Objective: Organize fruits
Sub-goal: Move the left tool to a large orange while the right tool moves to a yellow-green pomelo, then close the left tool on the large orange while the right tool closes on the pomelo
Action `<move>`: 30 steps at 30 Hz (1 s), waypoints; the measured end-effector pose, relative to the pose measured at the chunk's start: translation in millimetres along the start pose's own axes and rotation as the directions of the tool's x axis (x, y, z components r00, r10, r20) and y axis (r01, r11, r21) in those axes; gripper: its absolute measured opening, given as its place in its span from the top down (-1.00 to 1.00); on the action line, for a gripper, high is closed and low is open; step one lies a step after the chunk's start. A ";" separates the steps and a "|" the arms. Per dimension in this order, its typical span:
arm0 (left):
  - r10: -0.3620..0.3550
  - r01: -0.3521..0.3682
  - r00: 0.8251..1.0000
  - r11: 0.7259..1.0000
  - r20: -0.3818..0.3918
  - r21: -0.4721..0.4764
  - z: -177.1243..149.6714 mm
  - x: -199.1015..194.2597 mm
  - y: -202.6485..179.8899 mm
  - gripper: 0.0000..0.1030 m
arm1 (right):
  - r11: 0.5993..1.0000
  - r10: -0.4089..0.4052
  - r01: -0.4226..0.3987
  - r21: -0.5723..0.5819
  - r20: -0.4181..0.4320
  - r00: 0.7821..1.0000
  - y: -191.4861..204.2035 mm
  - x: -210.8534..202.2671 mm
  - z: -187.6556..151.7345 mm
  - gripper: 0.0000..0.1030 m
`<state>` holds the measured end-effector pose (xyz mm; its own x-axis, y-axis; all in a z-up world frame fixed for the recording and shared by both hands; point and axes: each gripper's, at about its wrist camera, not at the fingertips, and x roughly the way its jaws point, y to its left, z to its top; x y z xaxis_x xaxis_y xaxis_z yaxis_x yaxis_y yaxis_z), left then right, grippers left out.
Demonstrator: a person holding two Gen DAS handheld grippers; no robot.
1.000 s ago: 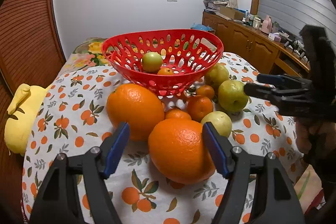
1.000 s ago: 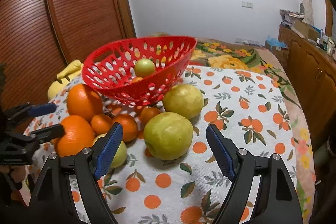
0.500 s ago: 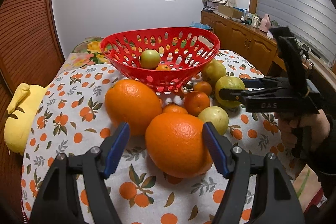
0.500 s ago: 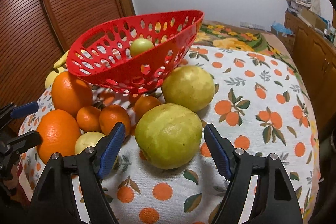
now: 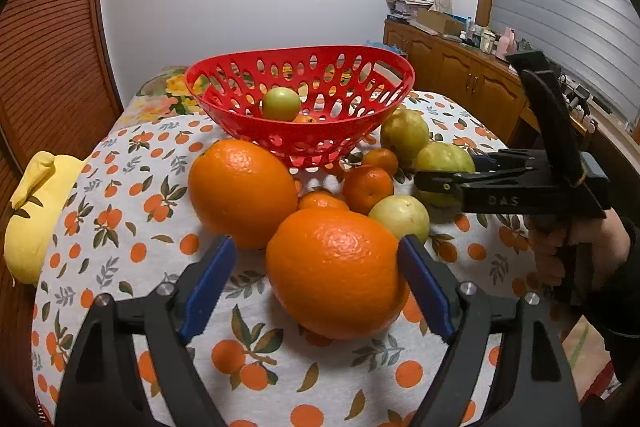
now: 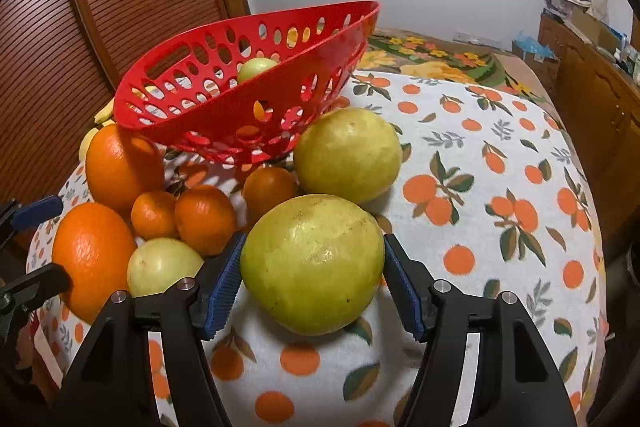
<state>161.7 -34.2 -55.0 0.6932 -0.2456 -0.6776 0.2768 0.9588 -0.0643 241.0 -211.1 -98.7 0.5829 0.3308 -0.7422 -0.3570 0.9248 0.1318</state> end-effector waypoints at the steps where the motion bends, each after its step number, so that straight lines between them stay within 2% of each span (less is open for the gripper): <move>1: 0.001 -0.001 1.000 1.000 -0.003 -0.003 -0.6 1.3 -0.3 -0.73 | 1.000 0.001 -0.001 0.001 0.001 1.000 -0.7 -2.0 -1.5 -0.33; 6: -0.021 0.020 1.000 1.000 -0.018 -0.020 -5.6 11.7 -1.6 -0.91 | 1.000 -0.008 0.008 0.006 0.008 1.000 -5.2 -10.9 -10.3 -0.33; 9: -0.029 0.028 0.999 0.999 -0.044 -0.023 -8.0 20.3 -4.7 -0.92 | 1.000 -0.014 0.014 0.006 0.009 1.000 -6.9 -15.2 -14.2 -0.33; 14: 0.053 -0.051 0.995 0.998 -0.090 0.020 -15.4 37.0 -11.4 -0.92 | 1.000 -0.012 0.011 0.006 0.017 1.000 -8.5 -22.2 -19.6 -0.33; 16: 0.065 -0.064 0.993 0.998 -0.095 0.019 -16.5 40.3 -9.4 -0.92 | 1.000 -0.008 0.008 0.007 0.018 1.000 -9.0 -23.9 -21.2 -0.33; 19: 0.040 -0.041 0.994 0.999 -0.099 -0.007 -15.5 42.3 -3.9 -0.91 | 1.000 -0.007 0.007 0.004 0.016 1.000 -7.4 -25.0 -24.5 -0.33; 27: 0.047 -0.047 0.996 0.999 -0.071 0.001 -11.3 37.9 -6.2 -0.91 | 1.000 -0.007 0.007 0.000 0.012 1.000 -4.4 -26.0 -28.7 -0.33; 30: 0.034 -0.034 0.998 0.999 -0.055 0.005 -10.2 34.2 -5.8 -0.85 | 1.000 -0.006 0.006 -0.002 0.010 1.000 -3.8 -24.6 -28.2 -0.33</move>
<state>177.0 -46.7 -85.2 0.6645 -0.2041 -0.7188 0.2563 0.9659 -0.0373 207.4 -228.1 -99.5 0.5922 0.3276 -0.7362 -0.3549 0.9263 0.1267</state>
